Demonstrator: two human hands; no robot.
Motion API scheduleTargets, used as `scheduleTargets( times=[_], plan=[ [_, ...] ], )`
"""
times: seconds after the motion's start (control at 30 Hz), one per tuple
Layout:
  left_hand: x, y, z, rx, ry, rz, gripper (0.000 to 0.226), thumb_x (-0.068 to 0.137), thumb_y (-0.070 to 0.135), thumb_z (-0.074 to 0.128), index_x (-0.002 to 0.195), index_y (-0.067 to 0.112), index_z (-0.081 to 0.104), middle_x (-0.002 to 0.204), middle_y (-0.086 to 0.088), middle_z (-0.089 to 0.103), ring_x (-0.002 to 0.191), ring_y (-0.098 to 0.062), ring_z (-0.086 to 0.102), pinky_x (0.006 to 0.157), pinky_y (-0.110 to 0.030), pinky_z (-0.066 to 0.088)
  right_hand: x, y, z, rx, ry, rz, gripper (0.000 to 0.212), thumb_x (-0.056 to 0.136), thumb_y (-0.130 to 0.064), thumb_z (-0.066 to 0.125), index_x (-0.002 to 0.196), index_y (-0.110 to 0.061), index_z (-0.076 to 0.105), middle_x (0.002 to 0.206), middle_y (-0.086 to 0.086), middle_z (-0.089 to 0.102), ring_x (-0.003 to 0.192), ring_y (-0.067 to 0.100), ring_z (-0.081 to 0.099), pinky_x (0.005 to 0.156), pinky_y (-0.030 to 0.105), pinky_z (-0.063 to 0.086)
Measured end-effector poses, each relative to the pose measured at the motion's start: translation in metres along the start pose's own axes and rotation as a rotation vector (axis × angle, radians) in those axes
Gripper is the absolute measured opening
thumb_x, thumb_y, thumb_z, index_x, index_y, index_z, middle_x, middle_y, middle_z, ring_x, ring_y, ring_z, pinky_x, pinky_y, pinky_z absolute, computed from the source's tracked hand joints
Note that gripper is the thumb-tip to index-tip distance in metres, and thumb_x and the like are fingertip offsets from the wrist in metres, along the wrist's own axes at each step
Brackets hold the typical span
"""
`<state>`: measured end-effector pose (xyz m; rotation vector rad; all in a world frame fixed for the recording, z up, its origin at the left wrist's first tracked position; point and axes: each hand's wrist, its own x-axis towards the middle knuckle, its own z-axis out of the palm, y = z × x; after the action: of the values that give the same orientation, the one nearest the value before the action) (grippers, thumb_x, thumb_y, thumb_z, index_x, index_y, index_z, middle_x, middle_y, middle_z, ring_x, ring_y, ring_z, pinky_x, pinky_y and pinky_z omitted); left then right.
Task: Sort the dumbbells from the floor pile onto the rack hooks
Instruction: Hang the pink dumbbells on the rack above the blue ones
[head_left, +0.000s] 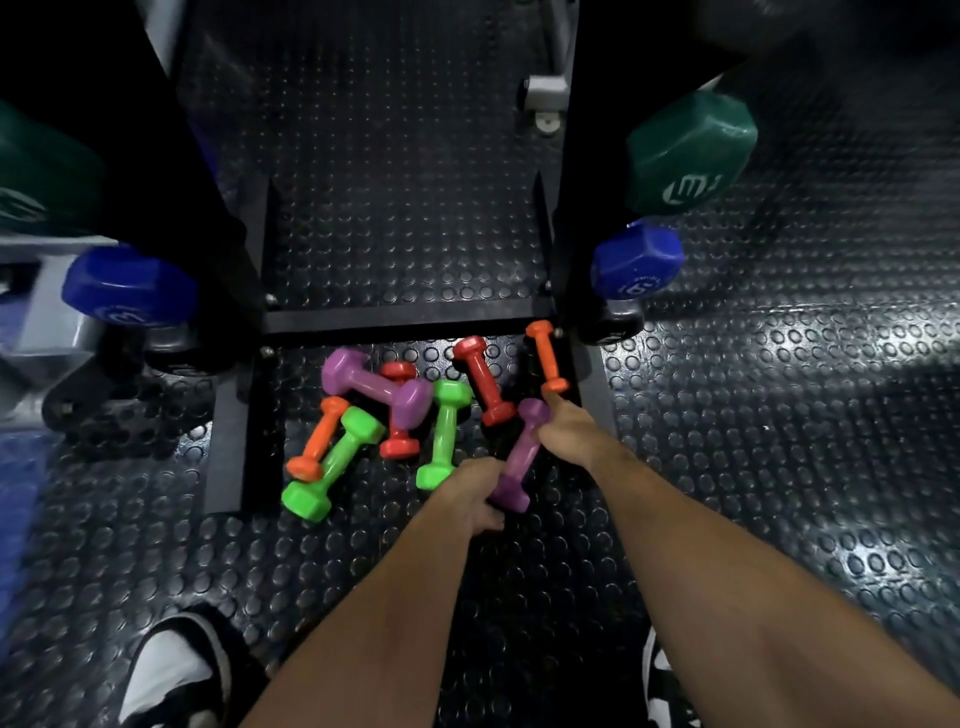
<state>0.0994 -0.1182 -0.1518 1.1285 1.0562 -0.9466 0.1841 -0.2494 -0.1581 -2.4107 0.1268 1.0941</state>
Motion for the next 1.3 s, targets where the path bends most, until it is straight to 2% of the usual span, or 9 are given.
scheduleTargets(
  times=[0.17, 0.23, 0.33, 0.6, 0.73, 0.87, 0.97, 1.13, 1.3],
  plan=[
    [0.006, -0.001, 0.005, -0.055, 0.071, 0.051, 0.032, 0.091, -0.007, 0.045, 0.119, -0.005, 0.060, 0.073, -0.020, 0.065, 0.068, -0.028, 0.067, 0.097, -0.056, 0.051, 0.006, 0.002, 0.000, -0.027, 0.009, 0.005, 0.053, 0.099, -0.016, 0.055, 0.150, -0.016, 0.042, 0.137, 0.014, 0.056, 0.130, 0.034, 0.055, 0.101, 0.036, 0.044],
    [0.005, -0.002, 0.006, -0.078, 0.092, 0.067, 0.020, 0.093, -0.009, 0.045, 0.106, -0.006, 0.059, 0.075, -0.020, 0.064, 0.069, -0.029, 0.067, 0.097, -0.055, 0.052, 0.009, 0.003, 0.000, -0.045, 0.017, -0.005, 0.035, 0.097, -0.016, 0.056, 0.132, -0.015, 0.054, 0.123, 0.010, 0.060, 0.115, 0.031, 0.060, 0.090, 0.032, 0.044],
    [0.005, -0.007, 0.009, -0.123, 0.129, 0.077, 0.019, 0.094, -0.012, 0.046, 0.084, 0.004, 0.050, 0.078, -0.017, 0.059, 0.081, -0.033, 0.066, 0.099, -0.056, 0.052, 0.007, 0.005, 0.001, -0.065, 0.088, -0.045, 0.043, 0.095, -0.014, 0.062, 0.137, -0.014, 0.053, 0.125, 0.013, 0.059, 0.113, 0.033, 0.063, 0.094, 0.035, 0.051],
    [-0.020, -0.004, 0.002, -0.295, 0.252, 0.141, 0.027, 0.086, -0.007, 0.059, 0.112, 0.002, 0.059, 0.080, -0.014, 0.063, 0.072, -0.026, 0.060, 0.067, -0.039, 0.051, -0.026, 0.006, -0.021, 0.011, 0.113, -0.146, 0.036, 0.095, -0.022, 0.067, 0.128, -0.023, 0.051, 0.110, 0.006, 0.067, 0.103, 0.027, 0.067, 0.091, 0.038, 0.054],
    [-0.052, 0.011, 0.000, -0.345, 0.277, 0.300, 0.021, 0.090, -0.002, 0.067, 0.103, 0.009, 0.055, 0.060, 0.002, 0.060, 0.052, -0.015, 0.056, 0.062, -0.033, 0.047, -0.055, -0.009, -0.045, 0.141, 0.179, -0.159, 0.022, 0.097, -0.016, 0.067, 0.097, -0.023, 0.046, 0.088, -0.003, 0.059, 0.082, 0.017, 0.061, 0.065, 0.023, 0.042],
    [-0.092, 0.031, -0.002, -0.325, 0.293, 0.362, 0.016, 0.096, 0.012, 0.065, 0.104, -0.002, 0.063, 0.078, -0.011, 0.069, 0.069, -0.023, 0.065, 0.083, -0.046, 0.059, -0.092, -0.042, -0.075, 0.367, 0.290, -0.183, 0.029, 0.095, -0.031, 0.072, 0.106, -0.014, 0.050, 0.088, -0.004, 0.059, 0.079, 0.012, 0.057, 0.062, 0.023, 0.040],
    [-0.132, 0.049, -0.007, -0.319, 0.338, 0.451, 0.017, 0.099, 0.018, 0.063, 0.098, 0.002, 0.062, 0.075, -0.008, 0.062, 0.066, -0.020, 0.058, 0.066, -0.037, 0.052, -0.123, -0.068, -0.104, 0.473, 0.311, -0.186, 0.039, 0.092, -0.028, 0.076, 0.118, -0.013, 0.052, 0.094, -0.003, 0.060, 0.074, 0.008, 0.058, 0.051, 0.011, 0.041],
    [-0.197, 0.068, -0.022, -0.309, 0.298, 0.551, 0.024, 0.096, 0.025, 0.066, 0.086, 0.003, 0.064, 0.063, -0.010, 0.068, 0.067, -0.027, 0.062, 0.072, -0.040, 0.050, -0.168, -0.100, -0.137, 0.443, 0.347, -0.278, 0.041, 0.085, -0.038, 0.081, 0.116, -0.019, 0.062, 0.104, -0.004, 0.069, 0.092, 0.014, 0.067, 0.071, 0.022, 0.046],
    [-0.269, 0.099, -0.030, -0.242, 0.271, 0.698, 0.016, 0.094, 0.021, 0.068, 0.098, 0.005, 0.067, 0.084, -0.016, 0.071, 0.077, -0.034, 0.069, 0.061, -0.039, 0.057, -0.225, -0.130, -0.175, 0.550, 0.414, -0.430, 0.036, 0.083, -0.029, 0.085, 0.110, -0.019, 0.064, 0.104, -0.003, 0.072, 0.096, 0.013, 0.069, 0.086, 0.029, 0.054]
  ],
)
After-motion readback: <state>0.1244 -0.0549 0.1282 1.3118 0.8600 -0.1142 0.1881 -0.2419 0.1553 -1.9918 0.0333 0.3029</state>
